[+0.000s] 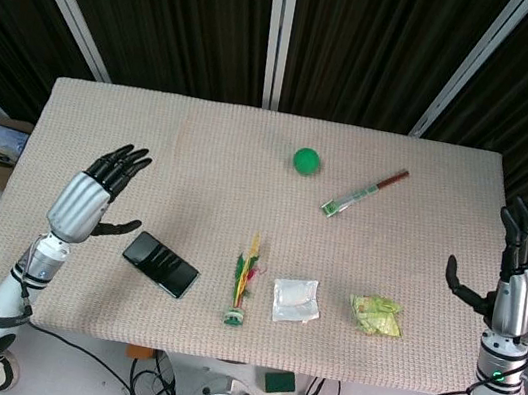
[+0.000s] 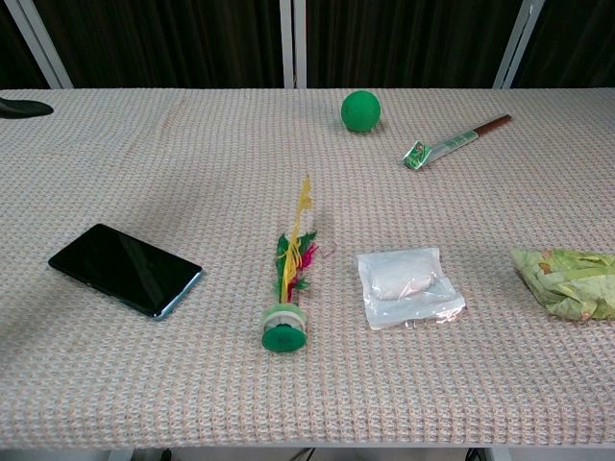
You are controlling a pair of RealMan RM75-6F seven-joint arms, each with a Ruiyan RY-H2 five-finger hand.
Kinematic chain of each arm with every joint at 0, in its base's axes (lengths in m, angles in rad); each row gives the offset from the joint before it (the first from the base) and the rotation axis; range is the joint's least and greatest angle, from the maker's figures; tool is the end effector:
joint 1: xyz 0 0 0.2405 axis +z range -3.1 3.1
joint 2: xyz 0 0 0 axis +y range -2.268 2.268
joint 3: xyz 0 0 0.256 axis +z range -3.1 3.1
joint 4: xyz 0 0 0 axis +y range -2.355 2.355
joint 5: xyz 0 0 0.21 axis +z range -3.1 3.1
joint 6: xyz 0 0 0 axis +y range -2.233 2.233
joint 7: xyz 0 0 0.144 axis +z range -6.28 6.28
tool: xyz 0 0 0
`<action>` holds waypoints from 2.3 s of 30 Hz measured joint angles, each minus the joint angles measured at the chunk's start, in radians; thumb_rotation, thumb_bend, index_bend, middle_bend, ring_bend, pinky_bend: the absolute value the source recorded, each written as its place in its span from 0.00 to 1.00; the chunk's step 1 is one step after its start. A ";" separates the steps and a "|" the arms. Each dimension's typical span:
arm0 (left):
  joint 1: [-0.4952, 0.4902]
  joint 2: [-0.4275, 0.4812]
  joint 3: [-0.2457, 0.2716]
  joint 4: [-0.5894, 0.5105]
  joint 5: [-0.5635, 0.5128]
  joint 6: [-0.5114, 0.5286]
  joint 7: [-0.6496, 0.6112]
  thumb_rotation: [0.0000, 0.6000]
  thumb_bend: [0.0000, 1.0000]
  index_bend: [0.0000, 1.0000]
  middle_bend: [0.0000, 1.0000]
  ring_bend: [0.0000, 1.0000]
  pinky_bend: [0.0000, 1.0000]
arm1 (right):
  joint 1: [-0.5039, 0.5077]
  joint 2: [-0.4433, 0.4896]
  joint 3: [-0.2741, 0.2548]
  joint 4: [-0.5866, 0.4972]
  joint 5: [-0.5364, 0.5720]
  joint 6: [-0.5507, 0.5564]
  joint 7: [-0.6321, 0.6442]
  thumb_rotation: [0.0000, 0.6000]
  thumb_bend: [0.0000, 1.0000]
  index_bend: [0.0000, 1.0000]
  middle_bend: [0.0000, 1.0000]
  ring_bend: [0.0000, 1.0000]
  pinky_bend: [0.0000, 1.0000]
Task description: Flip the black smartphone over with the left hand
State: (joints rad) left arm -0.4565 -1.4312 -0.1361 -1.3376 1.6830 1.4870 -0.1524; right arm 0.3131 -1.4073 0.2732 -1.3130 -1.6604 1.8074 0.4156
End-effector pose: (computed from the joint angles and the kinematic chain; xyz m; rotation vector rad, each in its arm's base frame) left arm -0.2086 0.2931 0.0846 -1.6247 -0.6773 -1.4477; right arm -0.2354 -0.2666 0.1597 1.1838 -0.6054 1.8000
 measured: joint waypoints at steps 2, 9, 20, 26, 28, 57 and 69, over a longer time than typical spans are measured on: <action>-0.001 0.003 0.003 -0.004 0.000 -0.002 0.007 1.00 0.01 0.07 0.07 0.05 0.19 | 0.000 0.000 -0.006 0.001 -0.001 -0.002 -0.002 0.82 0.43 0.00 0.00 0.00 0.00; -0.002 0.024 0.020 -0.033 0.002 -0.012 0.034 1.00 0.01 0.07 0.07 0.05 0.19 | -0.003 0.009 -0.021 -0.001 0.003 -0.015 -0.006 0.82 0.43 0.00 0.00 0.00 0.00; -0.010 0.116 0.064 -0.111 0.014 -0.096 0.189 1.00 0.01 0.07 0.08 0.04 0.19 | -0.004 0.016 -0.032 0.001 0.001 -0.015 -0.016 0.82 0.43 0.00 0.00 0.00 0.00; -0.056 0.220 0.116 -0.236 0.026 -0.291 0.357 1.00 0.01 0.07 0.09 0.04 0.21 | -0.004 0.009 -0.034 0.002 0.012 -0.021 -0.014 0.82 0.43 0.00 0.00 0.00 0.00; -0.075 0.240 0.130 -0.273 0.022 -0.360 0.391 1.00 0.01 0.07 0.09 0.05 0.21 | -0.005 0.006 -0.038 0.003 0.011 -0.022 -0.017 0.82 0.43 0.00 0.00 0.00 0.00; -0.170 0.096 0.213 -0.171 -0.009 -0.549 0.411 1.00 0.01 0.32 0.21 0.05 0.21 | -0.016 0.001 -0.058 0.032 0.031 -0.045 -0.019 0.82 0.43 0.00 0.00 0.00 0.00; -0.169 0.069 0.221 -0.132 -0.016 -0.540 0.394 1.00 0.01 0.29 0.21 0.05 0.21 | -0.019 -0.006 -0.060 0.045 0.039 -0.050 -0.018 0.82 0.45 0.00 0.00 0.00 0.00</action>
State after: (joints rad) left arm -0.6258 -1.3623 0.0851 -1.4697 1.6671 0.9472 0.2418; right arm 0.2945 -1.4137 0.2135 -1.2677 -1.6215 1.7571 0.3980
